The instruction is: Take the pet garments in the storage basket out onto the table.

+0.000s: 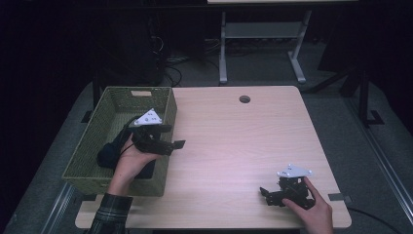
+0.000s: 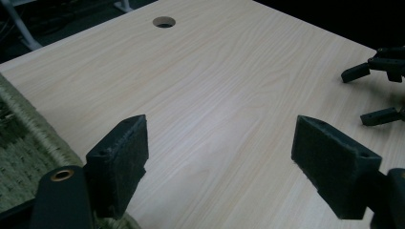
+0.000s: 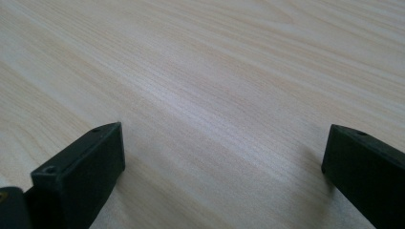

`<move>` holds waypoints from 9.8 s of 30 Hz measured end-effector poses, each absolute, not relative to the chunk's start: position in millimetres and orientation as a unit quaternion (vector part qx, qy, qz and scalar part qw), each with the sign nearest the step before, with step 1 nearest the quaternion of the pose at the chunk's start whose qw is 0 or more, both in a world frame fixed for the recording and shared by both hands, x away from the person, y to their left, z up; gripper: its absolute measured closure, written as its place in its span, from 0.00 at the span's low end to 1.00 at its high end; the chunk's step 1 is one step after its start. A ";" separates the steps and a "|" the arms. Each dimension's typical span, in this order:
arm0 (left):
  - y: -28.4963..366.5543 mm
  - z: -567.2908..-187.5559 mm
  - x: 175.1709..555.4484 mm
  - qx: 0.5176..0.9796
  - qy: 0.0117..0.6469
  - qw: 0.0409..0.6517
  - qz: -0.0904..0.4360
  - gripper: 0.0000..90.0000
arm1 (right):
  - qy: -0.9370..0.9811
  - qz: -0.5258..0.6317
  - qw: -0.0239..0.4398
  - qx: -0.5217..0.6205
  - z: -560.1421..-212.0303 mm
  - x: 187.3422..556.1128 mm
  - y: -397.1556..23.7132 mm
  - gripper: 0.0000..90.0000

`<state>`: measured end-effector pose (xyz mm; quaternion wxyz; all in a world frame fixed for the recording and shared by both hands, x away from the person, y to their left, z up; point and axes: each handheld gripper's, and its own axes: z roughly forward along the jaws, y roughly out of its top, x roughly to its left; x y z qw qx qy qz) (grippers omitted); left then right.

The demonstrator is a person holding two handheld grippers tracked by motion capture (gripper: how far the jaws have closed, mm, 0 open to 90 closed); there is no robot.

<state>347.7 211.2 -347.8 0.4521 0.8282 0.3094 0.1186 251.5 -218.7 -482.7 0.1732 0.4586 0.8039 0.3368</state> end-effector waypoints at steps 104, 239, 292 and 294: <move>316.1 -418.9 382.3 0.857 0.474 0.190 0.067 0.70 | 0.804 0.337 0.173 0.458 -482.8 251.0 -219.2 0.01; 74.6 -281.5 403.4 0.817 0.206 0.537 0.045 0.84 | 0.805 0.336 0.173 0.458 -482.6 250.6 -219.3 0.01; -5.4 -410.3 433.3 0.854 0.237 0.464 0.011 0.51 | 0.805 0.337 0.173 0.457 -482.7 249.5 -219.4 0.00; -2.8 -406.9 431.3 0.852 0.236 0.466 0.008 0.43 | 0.805 0.336 0.171 0.458 -482.6 249.3 -219.2 0.00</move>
